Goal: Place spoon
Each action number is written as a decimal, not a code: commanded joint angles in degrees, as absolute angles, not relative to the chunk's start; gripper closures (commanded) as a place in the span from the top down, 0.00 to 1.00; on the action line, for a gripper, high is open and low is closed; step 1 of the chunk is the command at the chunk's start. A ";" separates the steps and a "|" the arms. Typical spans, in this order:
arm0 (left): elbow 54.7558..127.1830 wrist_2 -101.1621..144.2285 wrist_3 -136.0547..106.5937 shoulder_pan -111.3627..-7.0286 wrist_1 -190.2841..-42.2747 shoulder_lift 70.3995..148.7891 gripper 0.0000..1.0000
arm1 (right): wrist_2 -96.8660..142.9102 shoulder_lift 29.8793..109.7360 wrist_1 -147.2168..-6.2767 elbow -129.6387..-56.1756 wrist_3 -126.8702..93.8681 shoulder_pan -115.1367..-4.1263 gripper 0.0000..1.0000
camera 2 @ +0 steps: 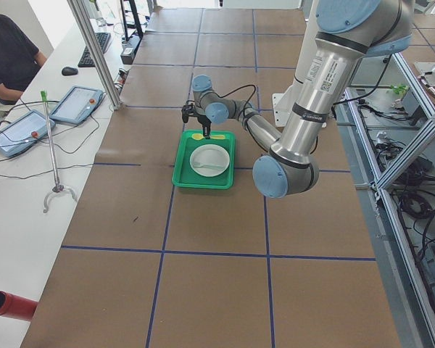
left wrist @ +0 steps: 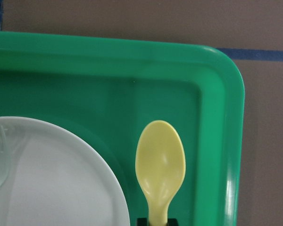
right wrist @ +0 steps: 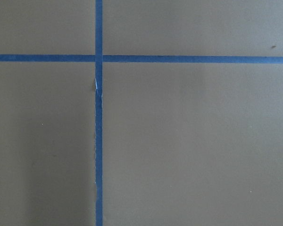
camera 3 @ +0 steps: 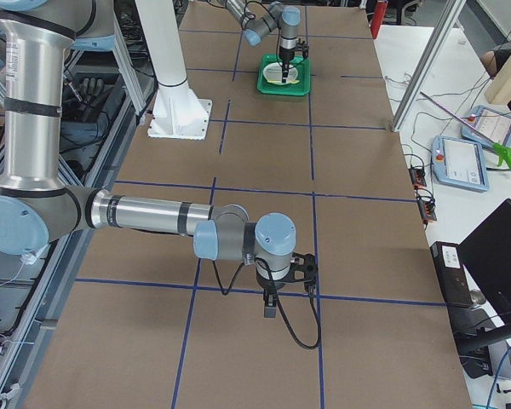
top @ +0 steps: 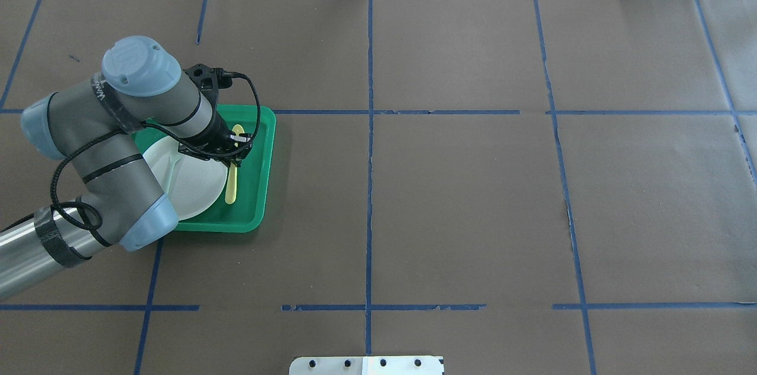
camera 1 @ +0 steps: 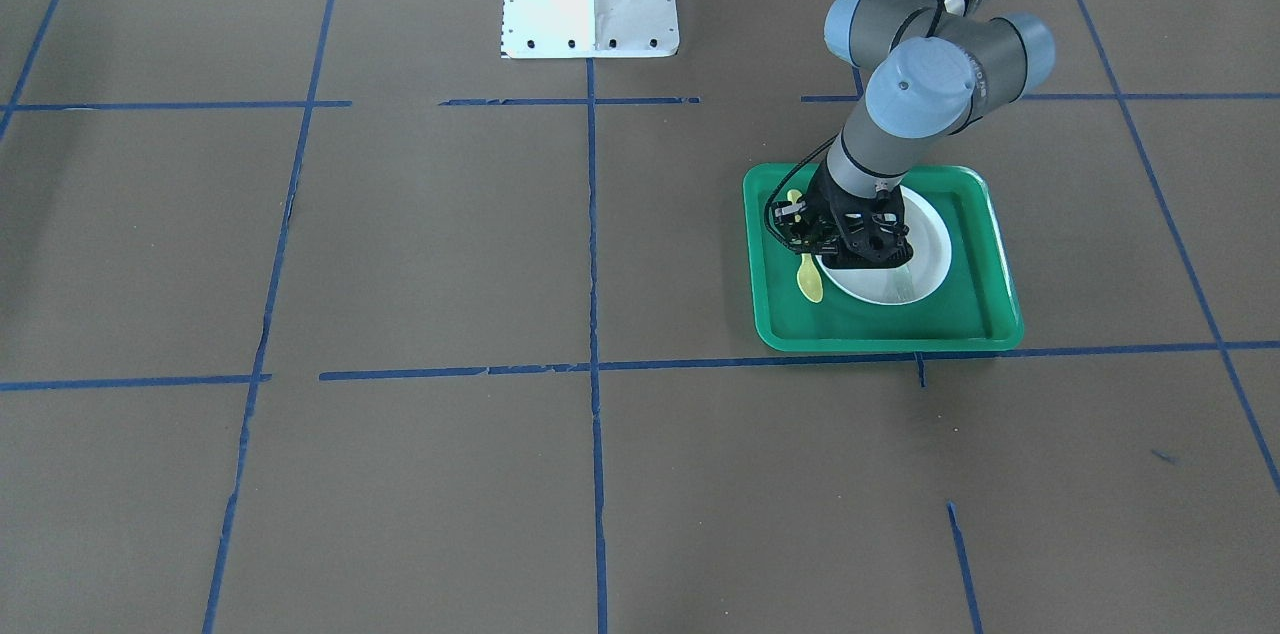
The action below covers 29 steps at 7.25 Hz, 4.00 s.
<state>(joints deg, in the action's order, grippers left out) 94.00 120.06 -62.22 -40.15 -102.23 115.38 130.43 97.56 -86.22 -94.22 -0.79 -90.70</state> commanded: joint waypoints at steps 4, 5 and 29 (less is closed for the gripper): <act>92.81 119.97 -62.58 -38.67 -103.27 115.58 0.83 | 130.43 97.56 -86.22 -94.22 -0.79 -90.70 1.00; 92.99 119.97 -62.58 -38.67 -103.27 115.58 1.00 | 130.43 97.56 -86.22 -94.22 -0.79 -90.70 1.00; 91.85 136.58 7.74 -92.55 -87.10 88.07 1.00 | 130.43 97.56 -86.22 -94.22 -0.79 -90.70 1.00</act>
<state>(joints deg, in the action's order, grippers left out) 92.12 136.65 7.86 -92.53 -87.15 88.37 130.43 97.56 -86.21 -94.22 -0.79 -90.70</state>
